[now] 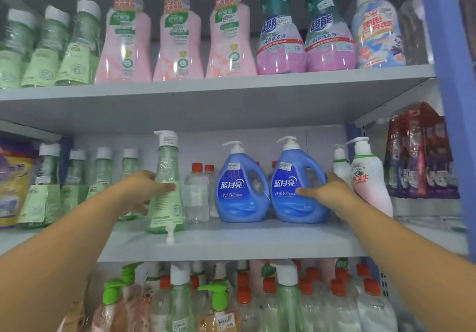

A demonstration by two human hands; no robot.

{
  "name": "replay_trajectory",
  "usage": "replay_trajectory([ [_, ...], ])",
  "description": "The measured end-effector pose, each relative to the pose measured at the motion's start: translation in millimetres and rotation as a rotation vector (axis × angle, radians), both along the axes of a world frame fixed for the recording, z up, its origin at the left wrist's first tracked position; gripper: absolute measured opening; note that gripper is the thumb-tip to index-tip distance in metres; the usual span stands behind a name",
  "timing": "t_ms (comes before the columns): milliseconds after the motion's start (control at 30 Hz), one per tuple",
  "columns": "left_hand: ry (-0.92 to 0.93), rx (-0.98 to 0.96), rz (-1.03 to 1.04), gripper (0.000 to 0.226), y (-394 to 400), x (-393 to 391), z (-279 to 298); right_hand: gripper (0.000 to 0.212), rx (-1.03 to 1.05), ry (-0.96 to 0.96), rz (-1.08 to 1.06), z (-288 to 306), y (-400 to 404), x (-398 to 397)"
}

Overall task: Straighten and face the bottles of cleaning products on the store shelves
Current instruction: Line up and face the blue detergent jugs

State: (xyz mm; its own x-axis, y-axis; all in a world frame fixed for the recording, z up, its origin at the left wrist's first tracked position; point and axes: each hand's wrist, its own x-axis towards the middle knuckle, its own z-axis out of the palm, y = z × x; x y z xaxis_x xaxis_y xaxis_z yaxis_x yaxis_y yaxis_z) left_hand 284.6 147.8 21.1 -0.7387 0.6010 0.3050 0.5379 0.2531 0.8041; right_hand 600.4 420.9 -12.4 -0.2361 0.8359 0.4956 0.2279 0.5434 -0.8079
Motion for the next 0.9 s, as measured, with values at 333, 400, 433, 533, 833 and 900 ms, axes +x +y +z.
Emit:
replay_trajectory([
  [333, 0.170, 0.164, -0.155, 0.056, 80.7, 52.5, 21.0, 0.056, -0.075, -0.102, 0.034, 12.7, 2.2, -1.0],
  [400, 0.152, 0.016, -0.196, 0.072, 102.9, 52.3, 21.1, 0.058, -0.094, -0.141, 0.044, 16.0, -1.3, 5.4],
  [433, 0.138, -0.009, -0.198, 0.079, 111.5, 50.4, 21.7, 0.060, -0.107, -0.157, 0.060, 16.6, -1.6, 10.3],
  [533, 0.081, -0.063, -0.263, 0.080, 132.7, 42.8, 24.5, 0.071, -0.159, -0.139, 0.183, 12.6, -1.4, 25.5],
  [833, -0.062, -0.154, -0.342, 0.058, 153.5, 51.3, 21.1, 0.065, -0.212, 0.102, 0.483, -8.2, 5.4, 30.5],
  [900, -0.081, -0.103, -0.363, 0.061, 151.0, 58.6, 16.5, 0.064, -0.190, 0.096, 0.489, -8.5, 3.9, 30.4],
])
